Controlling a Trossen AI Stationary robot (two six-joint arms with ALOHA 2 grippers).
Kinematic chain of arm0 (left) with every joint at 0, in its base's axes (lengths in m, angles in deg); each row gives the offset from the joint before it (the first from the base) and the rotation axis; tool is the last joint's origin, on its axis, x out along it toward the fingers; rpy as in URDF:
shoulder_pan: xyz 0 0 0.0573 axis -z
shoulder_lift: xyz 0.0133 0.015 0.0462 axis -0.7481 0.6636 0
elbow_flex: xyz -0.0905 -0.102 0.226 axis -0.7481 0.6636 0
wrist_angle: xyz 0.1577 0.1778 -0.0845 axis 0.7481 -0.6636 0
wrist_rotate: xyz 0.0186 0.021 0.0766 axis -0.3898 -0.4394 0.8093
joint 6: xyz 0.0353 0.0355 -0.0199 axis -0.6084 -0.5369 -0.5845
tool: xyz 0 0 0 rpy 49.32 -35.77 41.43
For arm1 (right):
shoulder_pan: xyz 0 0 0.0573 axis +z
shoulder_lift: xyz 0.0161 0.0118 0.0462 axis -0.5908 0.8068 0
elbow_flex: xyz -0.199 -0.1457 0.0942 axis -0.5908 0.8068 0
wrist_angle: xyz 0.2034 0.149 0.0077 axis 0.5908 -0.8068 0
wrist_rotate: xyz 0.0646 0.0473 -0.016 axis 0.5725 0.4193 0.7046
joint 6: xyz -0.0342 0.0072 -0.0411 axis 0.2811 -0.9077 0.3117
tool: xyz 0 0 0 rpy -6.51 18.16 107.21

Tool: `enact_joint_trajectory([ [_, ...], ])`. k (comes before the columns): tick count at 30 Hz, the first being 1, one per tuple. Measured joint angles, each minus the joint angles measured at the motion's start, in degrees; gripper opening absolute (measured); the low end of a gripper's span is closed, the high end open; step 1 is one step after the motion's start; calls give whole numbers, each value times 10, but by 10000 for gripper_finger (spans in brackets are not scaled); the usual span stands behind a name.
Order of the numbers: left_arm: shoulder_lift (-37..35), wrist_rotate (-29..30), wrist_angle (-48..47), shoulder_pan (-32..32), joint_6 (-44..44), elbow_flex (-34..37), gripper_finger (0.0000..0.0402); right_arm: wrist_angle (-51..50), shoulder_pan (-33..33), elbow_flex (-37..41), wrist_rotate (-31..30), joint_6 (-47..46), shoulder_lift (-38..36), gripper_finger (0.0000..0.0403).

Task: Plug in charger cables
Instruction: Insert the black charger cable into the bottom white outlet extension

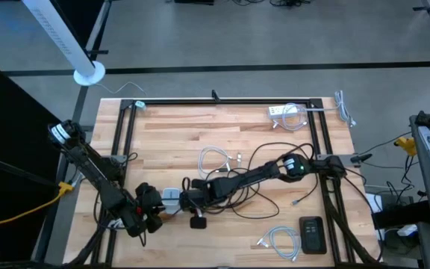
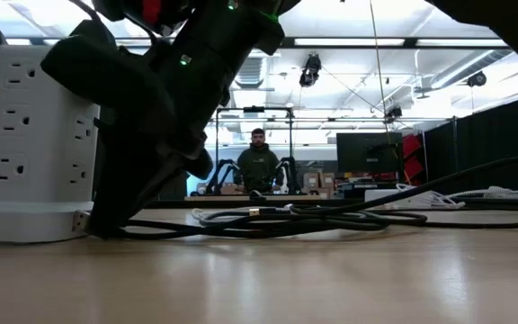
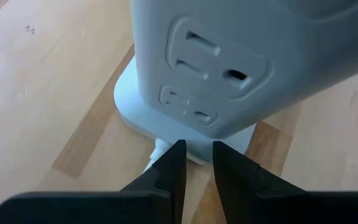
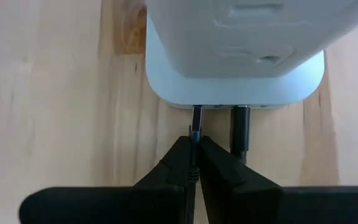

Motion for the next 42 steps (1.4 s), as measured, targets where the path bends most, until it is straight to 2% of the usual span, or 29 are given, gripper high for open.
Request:
enact_joint_trajectory([
  [11, 0, 24, 0, 0, -11, 0, 64, 10, -6, 2, 11, -21, 4, 8],
  [24, 0, 24, 2, 0, -13, 0, 64, 16, 6, 1, -29, 11, -2, 8],
  [29, 0, 24, 3, 0, -14, 0, 64, 15, 18, 1, -69, 20, -5, 8],
  [38, 0, 27, 5, -1, -13, 0, 64, 12, 28, 1, -70, 18, -6, 8],
  [42, 0, 33, 10, -2, -13, 0, 64, -29, 28, 1, -70, 10, -27, 8],
])
